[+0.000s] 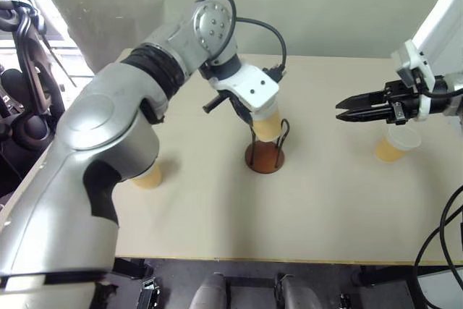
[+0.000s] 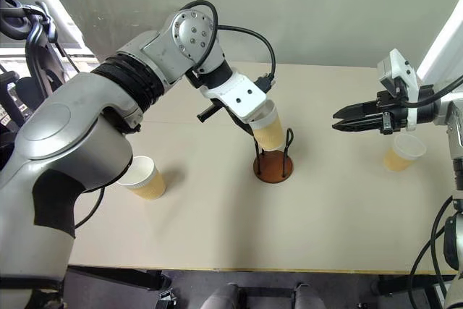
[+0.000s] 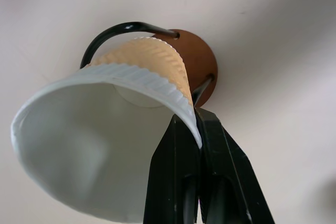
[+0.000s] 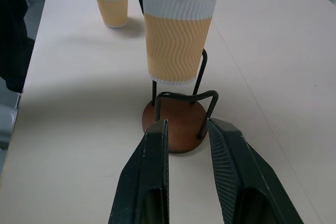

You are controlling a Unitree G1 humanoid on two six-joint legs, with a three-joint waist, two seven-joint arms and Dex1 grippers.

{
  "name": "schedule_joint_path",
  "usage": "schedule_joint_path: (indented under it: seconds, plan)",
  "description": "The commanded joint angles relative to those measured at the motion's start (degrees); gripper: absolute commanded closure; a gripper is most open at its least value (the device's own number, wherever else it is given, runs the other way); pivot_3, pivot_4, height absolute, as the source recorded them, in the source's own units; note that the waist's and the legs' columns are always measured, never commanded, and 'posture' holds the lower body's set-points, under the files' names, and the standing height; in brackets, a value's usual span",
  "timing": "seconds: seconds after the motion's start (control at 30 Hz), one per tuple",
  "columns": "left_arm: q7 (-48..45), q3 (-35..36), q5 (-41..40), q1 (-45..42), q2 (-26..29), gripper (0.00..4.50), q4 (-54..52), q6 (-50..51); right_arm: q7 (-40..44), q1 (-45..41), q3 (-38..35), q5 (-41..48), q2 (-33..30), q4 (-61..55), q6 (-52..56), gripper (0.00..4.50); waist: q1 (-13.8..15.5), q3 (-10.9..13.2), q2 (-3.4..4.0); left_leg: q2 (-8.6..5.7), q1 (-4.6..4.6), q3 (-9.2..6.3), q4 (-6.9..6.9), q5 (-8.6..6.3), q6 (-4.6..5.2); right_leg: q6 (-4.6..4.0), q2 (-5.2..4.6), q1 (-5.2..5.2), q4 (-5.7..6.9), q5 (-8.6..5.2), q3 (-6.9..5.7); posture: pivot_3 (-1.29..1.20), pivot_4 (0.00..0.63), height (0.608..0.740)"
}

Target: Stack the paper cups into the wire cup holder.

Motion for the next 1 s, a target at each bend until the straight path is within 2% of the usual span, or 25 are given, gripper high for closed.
schedule_joint_path:
  seconds: [0.03, 0.17, 0.4, 0.5, 0.67, 0.77, 0.87, 1.0]
  plan:
    - [-1.9, 4.0, 3.5, -0.7, -1.1, 4.49, 2.2, -3.0, -0.5, -0.6, -1.9, 0.6, -0.7, -1.8, -0.6, 3.38, 0.0, 0.0, 0.00, 0.00, 0.00, 0.00, 0.00, 0.00, 0.00, 0.01, 0.01, 0.00, 0.00, 0.00, 0.00, 0.00, 0.150, 0.740]
    - [-1.9, 6.8, 6.1, -0.3, -2.0, 3.54, 3.5, -3.1, -0.6, -0.4, -1.9, 0.5, -0.8, -2.0, -0.5, 3.38, 0.0, 0.0, 0.00, 0.00, -0.01, 0.00, 0.00, -0.02, 0.01, 0.02, 0.00, 0.01, -0.04, -0.01, 0.00, 0.00, 0.150, 0.740]
    - [-1.9, 10.8, 8.9, -0.1, -2.8, 1.01, 4.4, -3.6, -0.8, 0.0, -1.8, 0.3, -1.3, -2.1, -0.4, 3.38, 0.0, 0.0, 0.00, 0.00, -0.03, -0.01, -0.02, -0.08, 0.03, 0.05, 0.01, 0.01, -0.11, -0.03, 0.00, 0.00, 0.150, 0.740]
    - [-1.9, 17.0, 6.5, 0.3, -4.1, 0.02, 4.7, -0.1, -2.0, 0.8, -2.1, 0.0, -1.6, -2.5, 0.1, 3.38, 0.0, 0.0, 0.00, -0.01, -0.06, -0.01, -0.03, -0.10, 0.05, 0.07, 0.01, 0.02, -0.15, -0.05, 0.00, 0.00, 0.150, 0.740]
    - [-1.9, 31.9, -2.3, 1.0, -3.9, 0.02, 3.8, 17.0, -7.4, 1.3, -4.4, -0.7, -2.6, -1.3, 1.5, 3.38, 0.0, 0.0, 0.01, -0.01, -0.08, 0.08, -0.10, -0.14, 0.07, 0.08, 0.02, 0.01, -0.28, -0.05, 0.01, 0.00, 0.150, 0.740]
    - [-1.7, 41.4, -2.3, 2.0, -2.0, 0.02, 6.5, 24.7, -9.7, 2.5, -5.1, -3.1, -5.6, 1.9, -0.1, 3.38, 0.0, 0.0, 0.04, 0.00, -0.05, 0.10, -0.24, -0.15, 0.07, 0.13, 0.02, 0.02, -0.37, -0.06, 0.01, 0.00, 0.150, 0.740]
    - [2.0, 49.7, -1.5, 4.3, -1.6, 0.02, 6.9, 27.2, -9.9, 4.1, -4.0, -6.5, -8.3, 5.2, -5.3, 3.38, 0.0, -0.1, 0.12, 0.01, 0.03, 0.09, -0.42, -0.15, 0.06, 0.22, 0.01, 0.03, -0.44, -0.12, 0.04, 0.00, 0.150, 0.740]
    - [-1.5, 54.6, -0.8, 7.2, -0.3, 0.02, 3.8, 35.0, -9.4, 2.2, 0.5, -13.8, -10.1, 12.2, -13.6, 3.38, 0.0, 0.0, 0.14, 0.02, 0.04, 0.07, -0.51, -0.15, 0.06, 0.27, -0.02, 0.01, -0.45, -0.15, 0.08, 0.00, 0.150, 0.740]
